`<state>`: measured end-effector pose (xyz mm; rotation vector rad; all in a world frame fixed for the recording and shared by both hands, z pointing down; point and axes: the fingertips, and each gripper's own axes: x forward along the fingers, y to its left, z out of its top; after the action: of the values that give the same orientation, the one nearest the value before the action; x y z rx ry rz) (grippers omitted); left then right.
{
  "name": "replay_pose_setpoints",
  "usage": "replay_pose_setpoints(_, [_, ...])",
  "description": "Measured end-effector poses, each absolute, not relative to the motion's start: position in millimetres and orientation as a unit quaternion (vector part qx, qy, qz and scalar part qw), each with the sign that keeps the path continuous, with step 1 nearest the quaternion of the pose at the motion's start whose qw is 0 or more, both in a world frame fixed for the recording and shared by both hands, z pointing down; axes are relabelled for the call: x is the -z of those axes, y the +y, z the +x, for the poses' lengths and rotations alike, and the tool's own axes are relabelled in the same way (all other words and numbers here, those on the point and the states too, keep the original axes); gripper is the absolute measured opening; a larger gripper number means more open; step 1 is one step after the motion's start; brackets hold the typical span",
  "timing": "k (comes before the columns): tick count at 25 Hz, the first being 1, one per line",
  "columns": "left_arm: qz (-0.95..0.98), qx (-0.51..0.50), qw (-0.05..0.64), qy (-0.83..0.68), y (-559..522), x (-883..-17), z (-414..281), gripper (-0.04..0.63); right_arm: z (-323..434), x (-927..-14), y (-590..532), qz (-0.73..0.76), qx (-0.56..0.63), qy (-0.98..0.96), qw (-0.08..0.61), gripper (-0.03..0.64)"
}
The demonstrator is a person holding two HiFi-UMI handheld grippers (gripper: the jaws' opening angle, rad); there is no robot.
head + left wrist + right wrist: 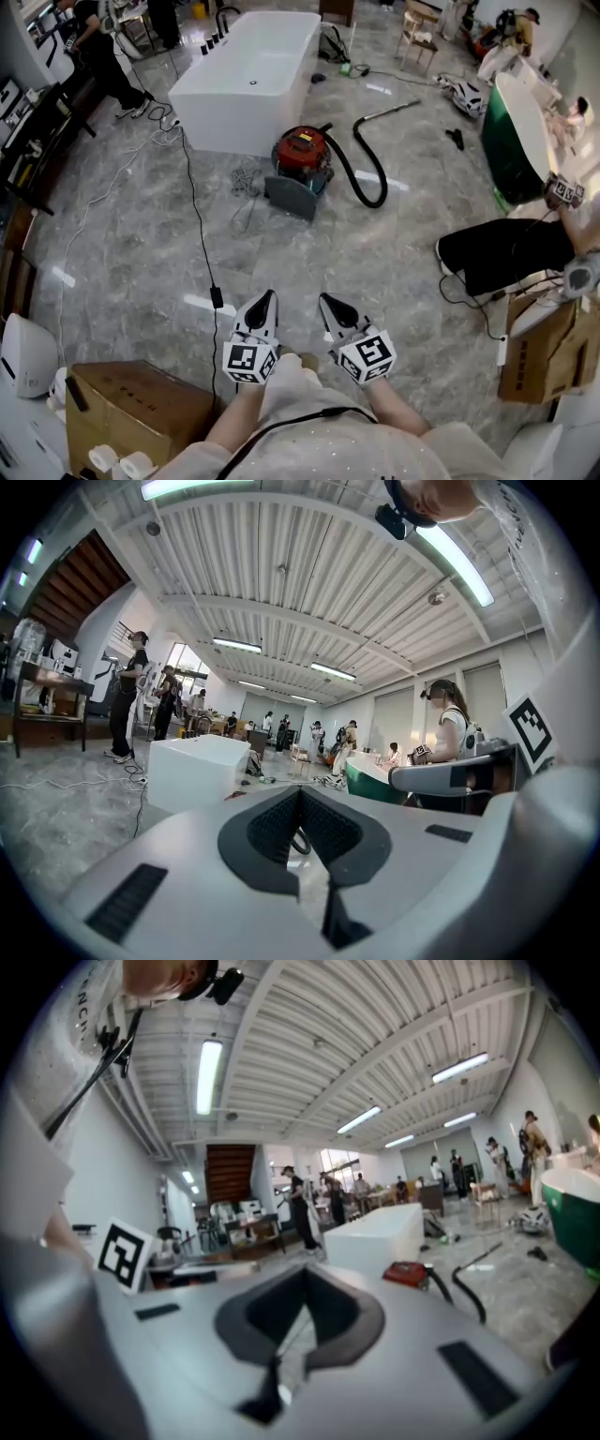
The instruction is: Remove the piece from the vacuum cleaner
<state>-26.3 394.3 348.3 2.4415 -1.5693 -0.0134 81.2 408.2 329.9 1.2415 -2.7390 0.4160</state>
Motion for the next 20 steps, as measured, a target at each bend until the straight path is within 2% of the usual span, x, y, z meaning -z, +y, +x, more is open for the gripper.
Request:
replay_pose_setpoints(11, [0.834, 0.0, 0.125, -0.537, 352, -361, -31, 0.02, 76, -345, 374, 0.389, -0.141, -0.907, 0.073, 0.014])
replay_pose_setpoints(20, [0.827, -0.001, 0.164, -0.537, 281, -385, -50, 0.02, 60, -365, 297, 0.378, -0.166, -0.905, 0.099, 0.015])
